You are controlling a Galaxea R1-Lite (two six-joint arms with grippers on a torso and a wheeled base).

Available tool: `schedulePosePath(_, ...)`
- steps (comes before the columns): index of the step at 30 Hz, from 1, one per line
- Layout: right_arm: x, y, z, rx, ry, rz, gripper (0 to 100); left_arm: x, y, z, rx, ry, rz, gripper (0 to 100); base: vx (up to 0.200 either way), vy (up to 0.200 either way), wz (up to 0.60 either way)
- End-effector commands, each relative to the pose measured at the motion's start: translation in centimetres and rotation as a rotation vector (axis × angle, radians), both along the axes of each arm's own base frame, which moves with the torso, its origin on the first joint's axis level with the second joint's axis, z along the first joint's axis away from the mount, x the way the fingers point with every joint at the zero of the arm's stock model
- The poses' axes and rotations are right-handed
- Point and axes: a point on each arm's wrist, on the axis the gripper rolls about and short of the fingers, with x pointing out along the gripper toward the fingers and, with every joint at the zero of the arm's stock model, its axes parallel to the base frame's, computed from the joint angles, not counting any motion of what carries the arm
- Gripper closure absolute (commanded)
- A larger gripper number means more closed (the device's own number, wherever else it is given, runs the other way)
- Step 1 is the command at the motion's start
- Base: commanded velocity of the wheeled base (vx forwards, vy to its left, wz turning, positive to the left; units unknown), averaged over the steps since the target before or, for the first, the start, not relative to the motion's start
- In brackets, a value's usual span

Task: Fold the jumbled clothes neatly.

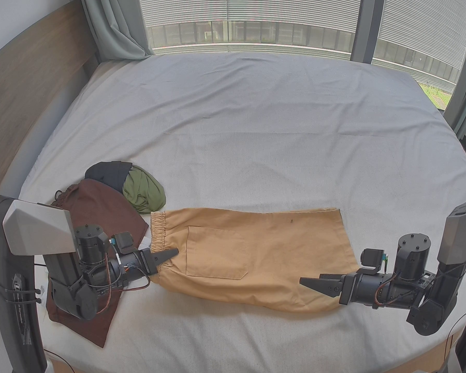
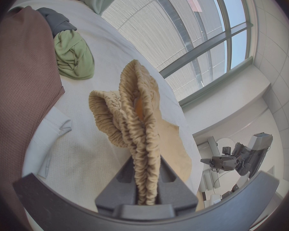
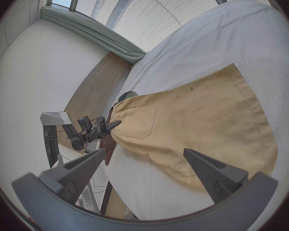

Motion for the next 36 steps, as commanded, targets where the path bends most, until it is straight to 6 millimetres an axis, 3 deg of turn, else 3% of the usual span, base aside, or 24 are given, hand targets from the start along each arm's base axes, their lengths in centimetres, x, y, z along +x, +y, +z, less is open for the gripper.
schedulePosePath(1, 0.0, 0.0, -0.1, -0.001, 0.003, 0.000, 0, -0.1, 0.6, 0.6, 0.002, -0.021, -0.003, 100, 0.000, 0.000, 0.00)
schedulePosePath(36, 0.2, 0.1, 0.0, 0.001, -0.004, 0.000, 0, -0.2, 5.1, 2.4, -0.036, -0.059, 0.027, 100, 0.000, 0.000, 0.00)
